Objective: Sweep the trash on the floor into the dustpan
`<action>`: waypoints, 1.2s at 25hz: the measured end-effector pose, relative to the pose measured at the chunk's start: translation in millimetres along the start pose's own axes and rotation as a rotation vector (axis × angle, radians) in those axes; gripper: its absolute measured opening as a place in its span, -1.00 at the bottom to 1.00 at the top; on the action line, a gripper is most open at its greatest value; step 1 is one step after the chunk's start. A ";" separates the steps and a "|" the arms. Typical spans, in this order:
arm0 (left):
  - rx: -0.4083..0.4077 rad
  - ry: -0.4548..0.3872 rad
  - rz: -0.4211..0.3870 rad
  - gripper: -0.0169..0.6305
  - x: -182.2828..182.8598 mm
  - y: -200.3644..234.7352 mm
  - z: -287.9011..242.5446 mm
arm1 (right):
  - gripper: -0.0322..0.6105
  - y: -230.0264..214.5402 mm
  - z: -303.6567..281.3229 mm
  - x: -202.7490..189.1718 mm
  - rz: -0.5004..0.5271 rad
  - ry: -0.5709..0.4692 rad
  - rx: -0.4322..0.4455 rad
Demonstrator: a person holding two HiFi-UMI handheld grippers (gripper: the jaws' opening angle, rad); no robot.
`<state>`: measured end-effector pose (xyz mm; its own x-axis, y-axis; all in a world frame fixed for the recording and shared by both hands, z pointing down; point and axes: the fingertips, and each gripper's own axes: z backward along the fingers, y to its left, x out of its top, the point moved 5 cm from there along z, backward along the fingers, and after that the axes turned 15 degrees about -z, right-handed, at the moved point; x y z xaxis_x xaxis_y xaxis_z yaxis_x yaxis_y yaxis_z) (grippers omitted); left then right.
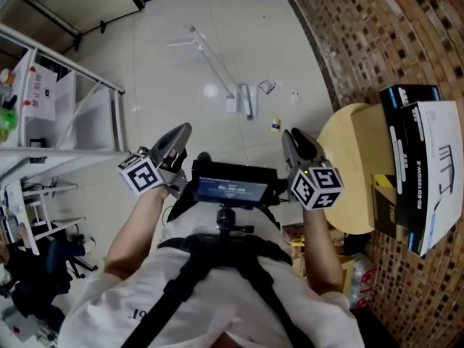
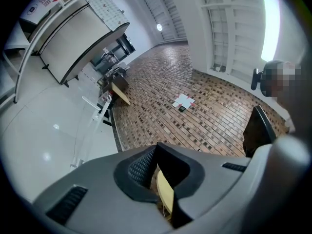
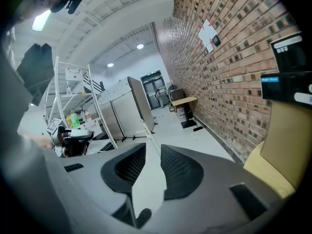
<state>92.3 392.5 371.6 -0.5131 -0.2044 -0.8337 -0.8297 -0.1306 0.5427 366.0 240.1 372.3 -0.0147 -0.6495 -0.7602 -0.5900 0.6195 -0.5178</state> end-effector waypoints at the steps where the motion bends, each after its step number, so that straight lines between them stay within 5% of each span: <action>1: 0.000 -0.004 0.002 -0.94 2.8 5.6 -1.3 | -0.58 1.6 -4.4 1.1 0.006 0.004 0.001; 18: 0.019 0.016 0.090 -0.93 95.9 189.4 -83.2 | -0.58 51.1 -176.7 64.1 0.077 0.015 -0.080; 25: 0.059 0.078 0.171 -0.55 111.0 260.6 -101.3 | -0.54 83.1 -256.8 73.2 0.125 0.056 -0.063; 30: -0.014 0.015 0.357 -0.31 113.6 293.7 -117.6 | -0.31 111.4 -320.5 68.2 0.267 0.120 -0.012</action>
<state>-183.9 216.9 448.4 -0.7668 -0.2536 -0.5896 -0.5955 -0.0615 0.8010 40.6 123.5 388.6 -0.2652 -0.5124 -0.8168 -0.5624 0.7703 -0.3006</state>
